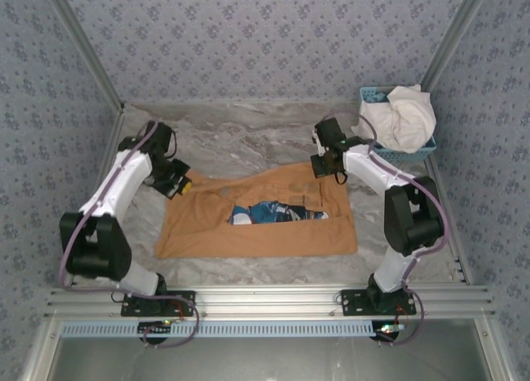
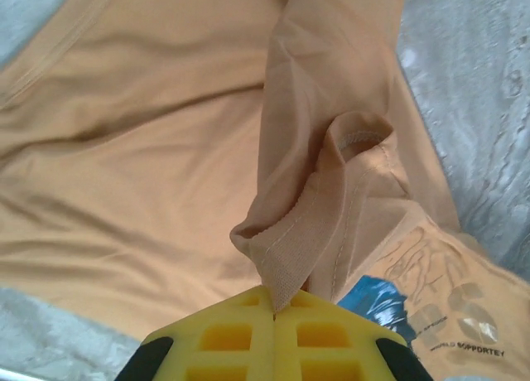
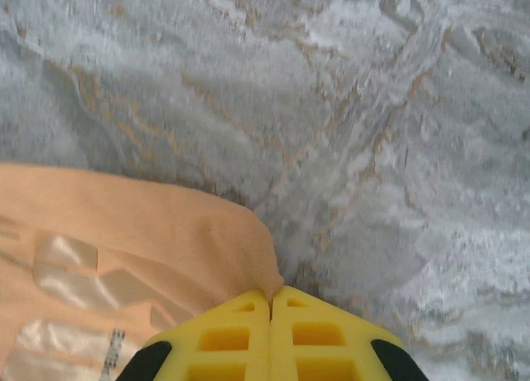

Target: Fold and stack the t-shirts

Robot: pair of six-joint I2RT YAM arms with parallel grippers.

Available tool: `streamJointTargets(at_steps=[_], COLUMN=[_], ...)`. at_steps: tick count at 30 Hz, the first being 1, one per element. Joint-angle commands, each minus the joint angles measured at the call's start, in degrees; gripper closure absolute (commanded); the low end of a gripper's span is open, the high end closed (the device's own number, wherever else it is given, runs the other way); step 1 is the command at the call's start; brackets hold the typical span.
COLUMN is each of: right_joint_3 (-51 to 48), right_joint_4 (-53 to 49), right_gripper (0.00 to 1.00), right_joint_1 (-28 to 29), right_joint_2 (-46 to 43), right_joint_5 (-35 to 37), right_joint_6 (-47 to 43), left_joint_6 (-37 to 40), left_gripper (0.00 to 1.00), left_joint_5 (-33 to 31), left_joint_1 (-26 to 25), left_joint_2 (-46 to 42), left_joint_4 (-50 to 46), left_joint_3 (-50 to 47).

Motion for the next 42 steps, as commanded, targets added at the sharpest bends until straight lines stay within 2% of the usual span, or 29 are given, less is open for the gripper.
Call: streamJointTargets(at_steps=[1,6,11,16,23,27,33,37,42], right_joint_3=[-5.80,-12.23,-15.66,-18.93,-24.05,-21.22,-17.35,-15.78,-9.18], right_joint_4=[-0.54,-0.56,-1.93,-6.25,-6.24,-4.23,-5.25,-4.43,-10.20], right_gripper=[1.00,1.00,0.99,0.70,0.61,0.61,0.60,0.63,0.65], right_joint_1=[2.52,3.78,5.11,4.53,-5.37,-8.53,-7.40,-7.42,-5.27], right_joint_2=[-4.09,-7.89,-10.75,-15.11,-22.69,-18.90,-11.55,-8.21,-3.97], right_joint_5=[6.12,9.58,8.40,4.45,-7.98,-12.46,-12.82,-13.87,-9.03], right_joint_6=[1.11,2.71,7.24,15.10,30.25,41.12,53.67,55.37,52.04], left_joint_6=[-3.61,-5.70,-6.46,-4.92,-1.64,-0.66,-0.12,0.37,0.61], left_gripper=[1.00,1.00,1.00,1.00,1.00,1.00,1.00,1.00,1.00], left_joint_5=[-1.10,-1.48,-2.43,-3.17,-3.84,-3.35,-3.14,-2.86,-2.72], left_joint_1=[0.10,-0.05,-0.14,-0.18,-0.36,-0.48,-0.71,-0.76,-0.84], left_joint_2=[-7.91,-16.29,-20.94,-21.55,-19.98,-19.11,-18.05,-17.37,-17.11], left_joint_4=[-3.27,-5.92,-7.18,-7.57,-7.76,-6.82,-5.74,-5.10,-4.47], left_joint_3=[-4.25,-10.01,-14.73,-17.40,-18.03,-19.48,-20.02,-20.11,-20.14])
